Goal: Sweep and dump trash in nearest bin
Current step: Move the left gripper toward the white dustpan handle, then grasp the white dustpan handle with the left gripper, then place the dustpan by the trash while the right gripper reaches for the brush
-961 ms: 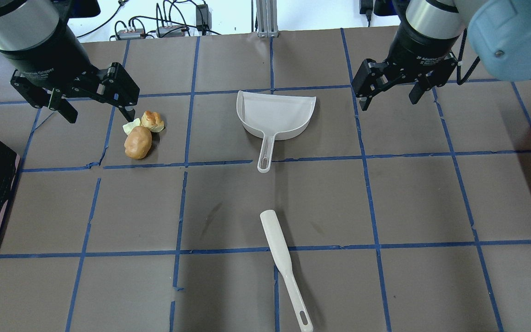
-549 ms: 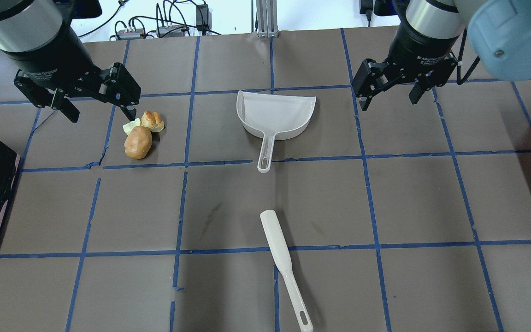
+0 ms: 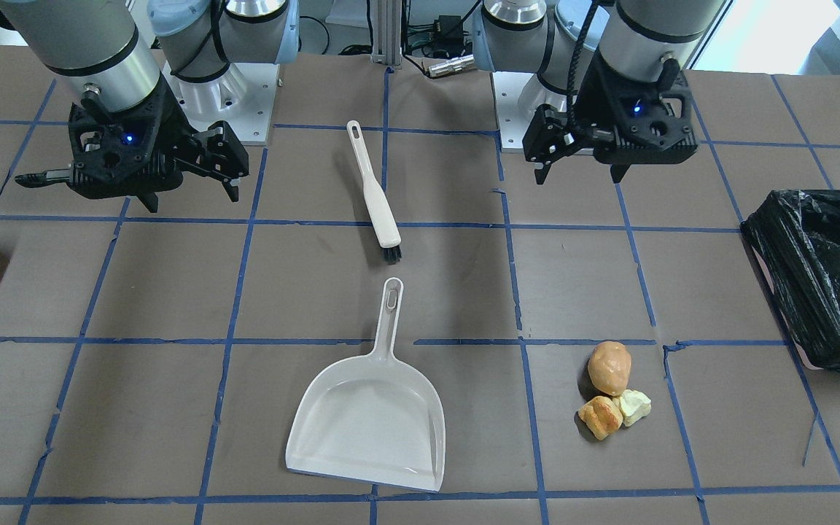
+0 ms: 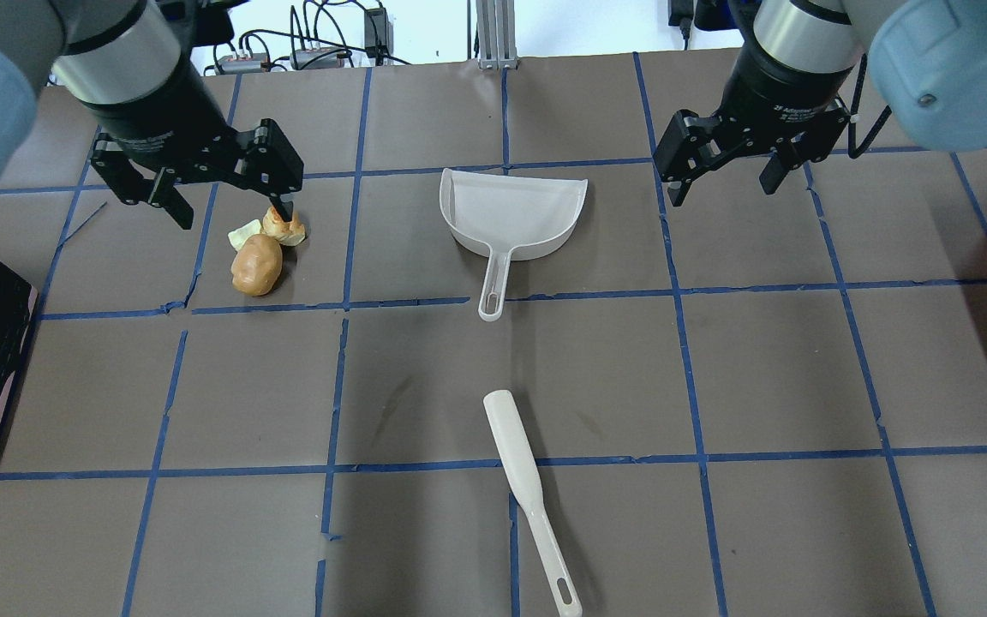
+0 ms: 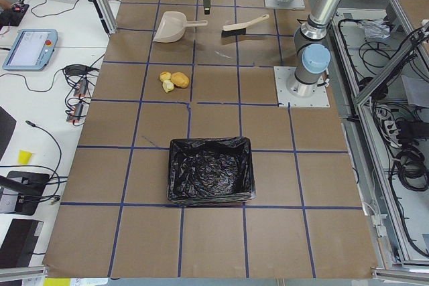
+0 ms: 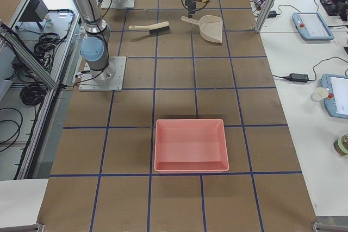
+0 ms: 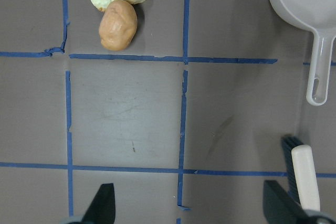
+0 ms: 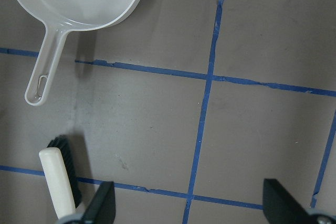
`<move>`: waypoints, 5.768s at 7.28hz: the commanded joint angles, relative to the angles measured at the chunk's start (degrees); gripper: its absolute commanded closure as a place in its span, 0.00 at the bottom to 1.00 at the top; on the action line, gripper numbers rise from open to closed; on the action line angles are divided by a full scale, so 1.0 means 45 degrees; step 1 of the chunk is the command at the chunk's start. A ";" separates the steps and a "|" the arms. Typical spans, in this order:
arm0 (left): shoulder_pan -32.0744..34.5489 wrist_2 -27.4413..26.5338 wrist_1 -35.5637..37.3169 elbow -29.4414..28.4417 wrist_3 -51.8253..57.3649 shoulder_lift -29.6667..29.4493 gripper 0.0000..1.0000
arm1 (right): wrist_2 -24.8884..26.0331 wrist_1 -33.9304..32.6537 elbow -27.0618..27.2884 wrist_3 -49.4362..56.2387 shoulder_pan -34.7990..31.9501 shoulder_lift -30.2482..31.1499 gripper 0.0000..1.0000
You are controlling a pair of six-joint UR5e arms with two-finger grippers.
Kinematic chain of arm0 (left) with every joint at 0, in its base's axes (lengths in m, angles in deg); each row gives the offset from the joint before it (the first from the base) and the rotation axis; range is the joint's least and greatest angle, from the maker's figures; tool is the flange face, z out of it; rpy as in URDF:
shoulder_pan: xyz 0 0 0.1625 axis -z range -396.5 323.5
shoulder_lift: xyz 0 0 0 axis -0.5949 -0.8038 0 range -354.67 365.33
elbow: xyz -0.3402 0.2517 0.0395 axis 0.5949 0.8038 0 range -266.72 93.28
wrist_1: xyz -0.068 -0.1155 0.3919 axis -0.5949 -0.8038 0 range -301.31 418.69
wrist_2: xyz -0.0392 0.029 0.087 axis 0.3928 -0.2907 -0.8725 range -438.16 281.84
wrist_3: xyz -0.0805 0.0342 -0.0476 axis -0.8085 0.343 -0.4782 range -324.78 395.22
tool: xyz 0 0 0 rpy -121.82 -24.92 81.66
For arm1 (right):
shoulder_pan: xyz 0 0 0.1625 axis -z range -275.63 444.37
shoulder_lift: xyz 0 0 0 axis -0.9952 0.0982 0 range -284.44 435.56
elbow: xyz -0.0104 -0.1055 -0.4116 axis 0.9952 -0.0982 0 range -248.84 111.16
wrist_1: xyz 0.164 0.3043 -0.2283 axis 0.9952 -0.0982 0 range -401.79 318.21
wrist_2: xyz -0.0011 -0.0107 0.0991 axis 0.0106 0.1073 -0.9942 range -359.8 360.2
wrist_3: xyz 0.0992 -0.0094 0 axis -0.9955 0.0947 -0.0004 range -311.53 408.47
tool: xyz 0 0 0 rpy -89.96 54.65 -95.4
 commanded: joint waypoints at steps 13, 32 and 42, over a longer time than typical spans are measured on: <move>0.3735 0.1391 1.0766 0.4003 -0.1776 -0.4759 0.16 | 0.0118 -0.1248 0.0873 0.0502 0.1369 0.0324 0.00; -0.5198 0.0435 0.2427 0.2753 1.4100 -0.0112 0.99 | -0.1211 -0.2146 0.4460 -0.1314 -0.3298 0.1686 0.04; -0.9333 -0.1538 0.4201 0.0800 2.3842 -0.3606 0.99 | -0.0722 -0.6832 0.9561 -0.3911 -0.5799 0.2354 0.01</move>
